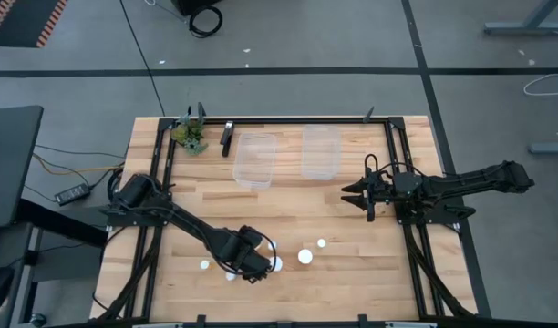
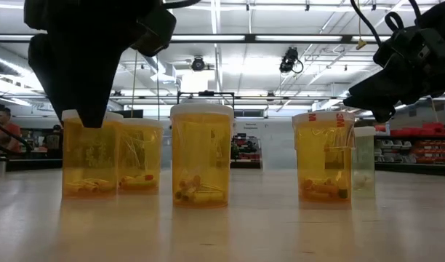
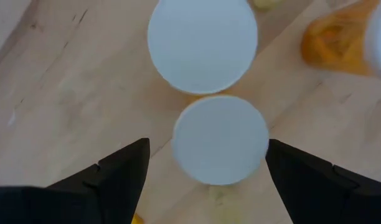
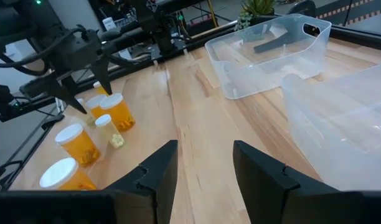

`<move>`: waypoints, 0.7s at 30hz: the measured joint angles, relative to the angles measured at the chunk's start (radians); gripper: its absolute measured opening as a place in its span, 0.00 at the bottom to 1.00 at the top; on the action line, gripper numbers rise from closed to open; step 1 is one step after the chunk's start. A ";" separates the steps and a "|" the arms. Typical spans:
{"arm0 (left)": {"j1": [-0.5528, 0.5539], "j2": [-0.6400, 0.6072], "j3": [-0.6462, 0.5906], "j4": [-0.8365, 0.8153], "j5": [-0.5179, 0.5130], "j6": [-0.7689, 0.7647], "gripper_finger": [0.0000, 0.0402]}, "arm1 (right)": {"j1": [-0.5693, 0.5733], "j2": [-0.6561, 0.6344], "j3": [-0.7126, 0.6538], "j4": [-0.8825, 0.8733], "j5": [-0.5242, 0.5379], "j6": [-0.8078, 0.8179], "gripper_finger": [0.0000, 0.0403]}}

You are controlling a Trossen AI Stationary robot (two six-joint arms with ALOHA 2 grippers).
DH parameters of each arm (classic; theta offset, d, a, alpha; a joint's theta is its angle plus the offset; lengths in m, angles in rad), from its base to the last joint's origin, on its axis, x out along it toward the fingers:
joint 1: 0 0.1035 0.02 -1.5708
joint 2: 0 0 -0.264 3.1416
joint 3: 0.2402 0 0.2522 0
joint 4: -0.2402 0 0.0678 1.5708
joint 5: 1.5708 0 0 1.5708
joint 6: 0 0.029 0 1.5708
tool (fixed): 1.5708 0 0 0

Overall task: Pick and place medicine bottles into bin by pill shape (circle, oval)
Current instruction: Put the big orange pill bottle in the left transparent bin

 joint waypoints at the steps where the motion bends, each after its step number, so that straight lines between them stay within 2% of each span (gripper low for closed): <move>1: 0.003 0.004 0.001 0.008 -0.001 0.000 0.81 | 0.000 0.000 0.000 0.000 0.000 0.000 0.40; 16: 0.020 0.026 0.000 0.005 0.000 0.001 0.81 | 0.000 0.005 0.000 -0.024 0.000 0.000 0.40; 21: 0.021 0.026 0.000 0.007 0.000 0.001 0.75 | 0.000 0.005 0.000 -0.023 0.000 0.000 0.40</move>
